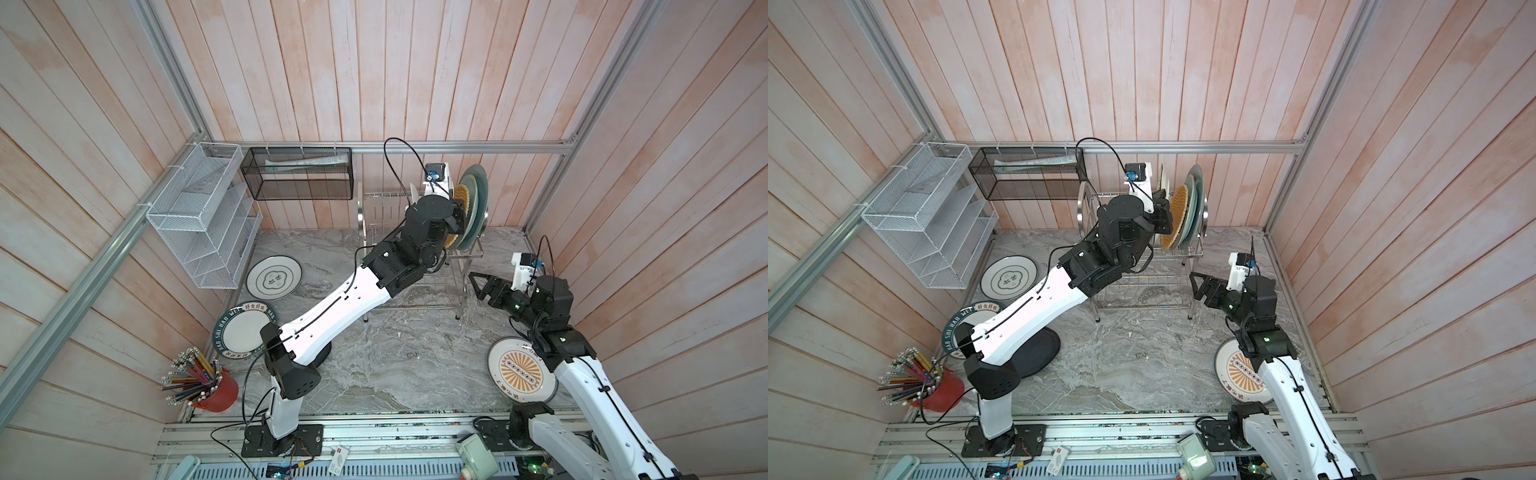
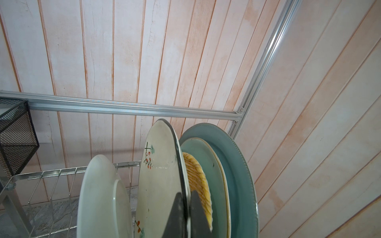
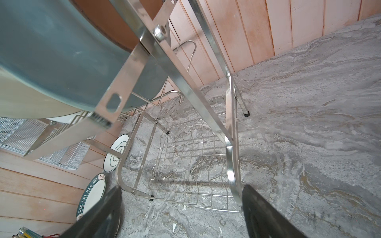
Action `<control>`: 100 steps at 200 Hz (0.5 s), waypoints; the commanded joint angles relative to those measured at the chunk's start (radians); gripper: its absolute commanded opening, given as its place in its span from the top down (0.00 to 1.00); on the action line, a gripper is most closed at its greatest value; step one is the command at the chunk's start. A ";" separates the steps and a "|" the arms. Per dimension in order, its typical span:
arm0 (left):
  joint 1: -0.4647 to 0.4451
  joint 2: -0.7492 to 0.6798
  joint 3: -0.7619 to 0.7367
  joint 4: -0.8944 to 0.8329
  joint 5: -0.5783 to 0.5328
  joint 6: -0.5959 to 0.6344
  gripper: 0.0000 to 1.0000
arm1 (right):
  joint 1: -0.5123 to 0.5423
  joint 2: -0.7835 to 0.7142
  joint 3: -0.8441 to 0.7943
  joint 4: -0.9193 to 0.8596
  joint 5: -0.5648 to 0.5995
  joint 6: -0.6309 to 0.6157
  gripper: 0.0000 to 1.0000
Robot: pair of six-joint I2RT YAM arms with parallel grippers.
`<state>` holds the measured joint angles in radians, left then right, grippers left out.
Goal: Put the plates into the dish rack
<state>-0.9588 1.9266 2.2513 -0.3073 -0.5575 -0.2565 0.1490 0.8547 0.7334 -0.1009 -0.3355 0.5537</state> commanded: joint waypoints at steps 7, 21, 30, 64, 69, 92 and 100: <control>0.028 -0.011 0.019 0.130 -0.066 -0.029 1.00 | 0.003 0.004 -0.005 0.012 -0.013 -0.004 0.09; 0.029 -0.013 0.009 0.154 -0.076 -0.037 1.00 | 0.003 0.001 -0.003 0.013 -0.013 -0.008 0.09; 0.029 -0.014 0.003 0.174 -0.076 -0.039 1.00 | 0.004 0.002 -0.003 0.011 -0.013 -0.012 0.09; 0.032 0.018 0.052 0.182 -0.055 -0.040 1.00 | 0.003 0.008 -0.003 0.012 -0.011 -0.017 0.09; 0.032 0.023 0.060 0.181 -0.055 -0.040 1.00 | 0.003 0.010 -0.002 0.011 -0.012 -0.017 0.09; 0.032 0.047 0.096 0.178 -0.054 -0.041 1.00 | 0.002 0.017 0.003 0.012 -0.013 -0.020 0.09; 0.032 0.057 0.106 0.178 -0.055 -0.038 1.00 | 0.001 0.020 0.003 0.012 -0.014 -0.020 0.09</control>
<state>-0.9340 1.9766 2.2753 -0.2520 -0.5865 -0.3077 0.1490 0.8669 0.7334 -0.1009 -0.3363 0.5488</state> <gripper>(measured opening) 0.076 0.914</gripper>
